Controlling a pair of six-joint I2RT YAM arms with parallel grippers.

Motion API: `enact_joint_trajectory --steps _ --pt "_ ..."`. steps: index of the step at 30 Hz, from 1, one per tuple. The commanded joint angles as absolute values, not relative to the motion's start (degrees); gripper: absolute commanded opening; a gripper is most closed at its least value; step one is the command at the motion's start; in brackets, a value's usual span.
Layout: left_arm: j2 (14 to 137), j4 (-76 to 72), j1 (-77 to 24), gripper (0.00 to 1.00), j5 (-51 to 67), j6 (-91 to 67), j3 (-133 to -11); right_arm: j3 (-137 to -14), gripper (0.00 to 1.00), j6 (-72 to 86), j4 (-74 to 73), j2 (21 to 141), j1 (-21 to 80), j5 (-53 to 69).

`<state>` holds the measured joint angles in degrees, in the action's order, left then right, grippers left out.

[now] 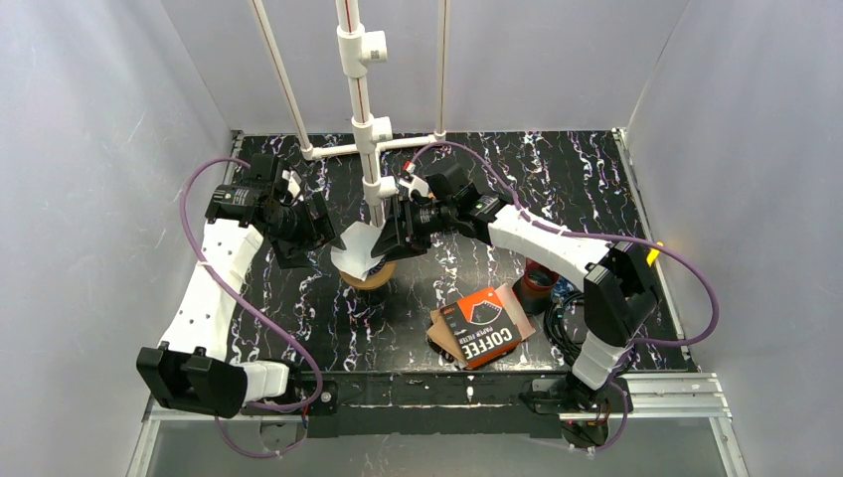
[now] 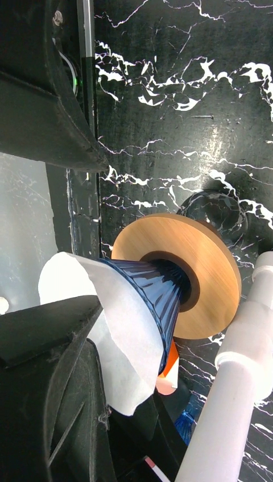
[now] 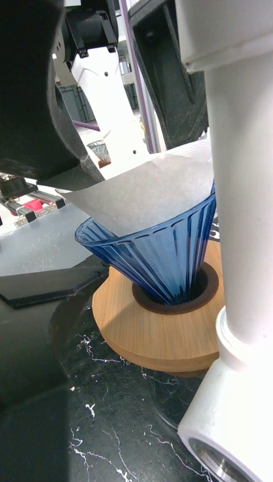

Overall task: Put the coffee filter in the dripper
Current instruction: Place the coffee filter in the coffee dripper.

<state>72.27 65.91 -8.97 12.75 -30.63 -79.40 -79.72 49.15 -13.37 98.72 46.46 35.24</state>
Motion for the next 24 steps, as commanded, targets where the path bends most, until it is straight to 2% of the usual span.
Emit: enact_joint_trajectory --steps 1,9,16,19,24 --pt "70.92 66.53 -8.18 0.76 14.37 -29.76 -78.27 -79.37 0.55 50.35 -10.00 96.92 45.11 35.07" --pt "71.63 66.62 -7.78 0.75 14.02 -29.24 -77.26 -80.07 0.42 49.18 -13.20 98.44 44.92 34.56" --pt "72.29 67.15 -7.56 0.75 13.28 -28.36 -77.28 -81.16 0.41 48.42 -14.65 99.30 44.82 34.58" --pt "72.35 67.15 -7.48 0.75 13.27 -28.08 -77.71 -81.58 0.43 48.24 -14.68 99.36 44.77 34.78" --pt "72.30 67.02 -7.47 0.80 13.36 -27.62 -79.52 -82.34 0.60 47.65 -14.03 98.61 44.69 34.64"
